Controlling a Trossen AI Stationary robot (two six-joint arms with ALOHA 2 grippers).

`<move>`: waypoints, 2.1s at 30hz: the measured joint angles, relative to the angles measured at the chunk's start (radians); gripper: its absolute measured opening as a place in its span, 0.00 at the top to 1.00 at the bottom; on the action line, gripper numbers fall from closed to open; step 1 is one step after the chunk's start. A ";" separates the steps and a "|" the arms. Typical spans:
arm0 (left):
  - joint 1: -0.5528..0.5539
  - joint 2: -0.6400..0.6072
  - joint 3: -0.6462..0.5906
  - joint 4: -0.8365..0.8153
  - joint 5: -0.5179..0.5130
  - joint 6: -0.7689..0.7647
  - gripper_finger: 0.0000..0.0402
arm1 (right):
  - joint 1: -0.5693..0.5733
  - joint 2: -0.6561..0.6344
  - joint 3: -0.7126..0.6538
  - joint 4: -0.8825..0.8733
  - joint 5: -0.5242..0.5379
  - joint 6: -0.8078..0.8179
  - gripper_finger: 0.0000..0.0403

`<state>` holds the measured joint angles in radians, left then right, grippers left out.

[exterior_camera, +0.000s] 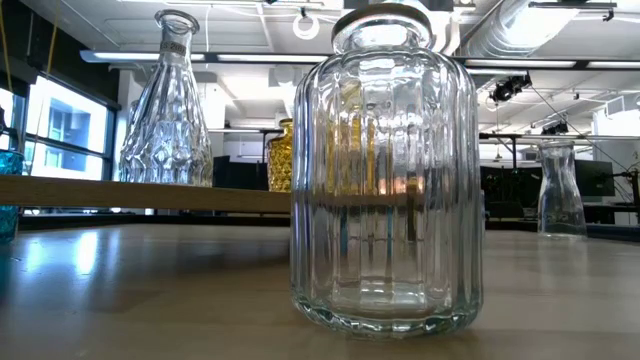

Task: Sort vases onto shelf
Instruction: Put the blue vase on the shelf

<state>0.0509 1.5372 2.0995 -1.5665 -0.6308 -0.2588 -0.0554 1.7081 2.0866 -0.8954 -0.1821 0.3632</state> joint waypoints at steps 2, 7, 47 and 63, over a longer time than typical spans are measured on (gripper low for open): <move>0.000 0.000 0.000 0.000 0.001 0.000 0.65 | 0.007 0.060 0.085 -0.068 -0.003 -0.022 0.99; 0.000 0.000 0.000 0.000 0.002 -0.001 0.65 | 0.011 0.198 0.259 -0.205 -0.008 -0.064 0.99; 0.000 0.000 0.000 0.001 0.026 -0.104 0.65 | -0.032 0.428 0.205 -0.231 -0.184 -0.143 0.99; 0.000 0.000 0.000 0.000 0.025 -0.103 0.65 | -0.058 0.467 0.205 -0.261 -0.269 -0.125 0.99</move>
<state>0.0506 1.5373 2.0991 -1.5669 -0.6056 -0.3622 -0.1137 2.1748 2.2917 -1.1564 -0.4510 0.2377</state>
